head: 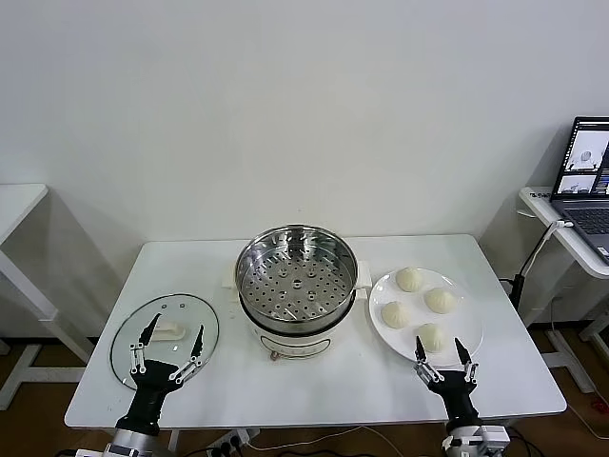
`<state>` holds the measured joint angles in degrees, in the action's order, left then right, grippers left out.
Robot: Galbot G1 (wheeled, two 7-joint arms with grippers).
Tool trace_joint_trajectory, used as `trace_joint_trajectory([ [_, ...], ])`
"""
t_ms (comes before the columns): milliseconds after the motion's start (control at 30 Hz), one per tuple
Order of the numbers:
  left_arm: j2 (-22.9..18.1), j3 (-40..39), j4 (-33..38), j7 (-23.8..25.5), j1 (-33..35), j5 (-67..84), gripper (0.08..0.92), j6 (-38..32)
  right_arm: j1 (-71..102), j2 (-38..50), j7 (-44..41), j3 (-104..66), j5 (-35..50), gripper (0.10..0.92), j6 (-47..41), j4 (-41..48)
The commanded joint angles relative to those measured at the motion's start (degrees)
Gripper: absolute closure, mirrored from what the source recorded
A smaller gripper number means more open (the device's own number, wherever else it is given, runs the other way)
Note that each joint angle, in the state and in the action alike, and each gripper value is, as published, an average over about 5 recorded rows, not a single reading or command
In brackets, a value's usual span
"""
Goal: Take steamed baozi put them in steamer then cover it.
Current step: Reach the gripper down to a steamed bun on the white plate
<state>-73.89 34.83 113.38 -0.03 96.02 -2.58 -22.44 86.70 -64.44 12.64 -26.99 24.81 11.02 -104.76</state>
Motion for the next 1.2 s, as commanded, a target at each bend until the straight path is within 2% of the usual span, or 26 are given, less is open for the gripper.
trace_joint_trajectory([
  [33, -0.08, -0.35, 0.69, -0.06, 0.12, -0.17, 0.177, -0.35, -15.93, 5.23, 3.15, 2.09, 3.06, 0.203, -8.24, 5.03],
  [233, -0.12, -0.16, 1.72, -0.18, 0.22, -0.18, 0.177, -0.12, -34.76, 9.51, 2.79, 10.55, 8.95, 0.203, -9.64, 17.63],
  [367, -0.10, 0.01, 2.16, -0.26, 0.17, -0.15, 0.177, 0.09, -47.57, 11.53, -1.53, 18.48, 11.83, 0.203, -8.38, 29.54],
  [533, -0.20, -0.01, 2.68, -0.36, 0.12, -0.12, 0.177, 0.38, -60.86, 14.14, -12.41, 30.16, 14.46, 0.203, -7.84, 42.72],
  [667, -0.40, -0.06, 3.08, -0.52, 0.08, -0.11, 0.177, 0.52, -71.49, 15.79, -29.77, 39.89, 13.16, 0.203, -9.99, 52.55],
  [800, -0.51, 0.08, 3.41, -0.65, 0.16, -0.11, 0.177, 0.60, -80.32, 15.72, -48.30, 47.87, 5.87, 0.203, -9.31, 61.57],
  [967, -0.54, 0.30, 3.41, -0.79, 0.26, -0.10, 0.177, 0.64, -88.45, 11.78, -70.87, 51.60, -11.82, 0.203, -4.03, 72.76],
  [1033, -0.54, 0.35, 3.32, -0.84, 0.31, -0.09, 0.177, 0.64, -90.74, 9.98, -76.42, 51.79, -18.24, 0.203, -2.47, 75.53],
  [1200, -0.62, 0.32, 2.97, -0.98, 0.35, -0.06, 0.177, 0.64, -93.97, 5.98, -83.45, 52.10, -31.87, 0.203, 0.79, 78.37],
])
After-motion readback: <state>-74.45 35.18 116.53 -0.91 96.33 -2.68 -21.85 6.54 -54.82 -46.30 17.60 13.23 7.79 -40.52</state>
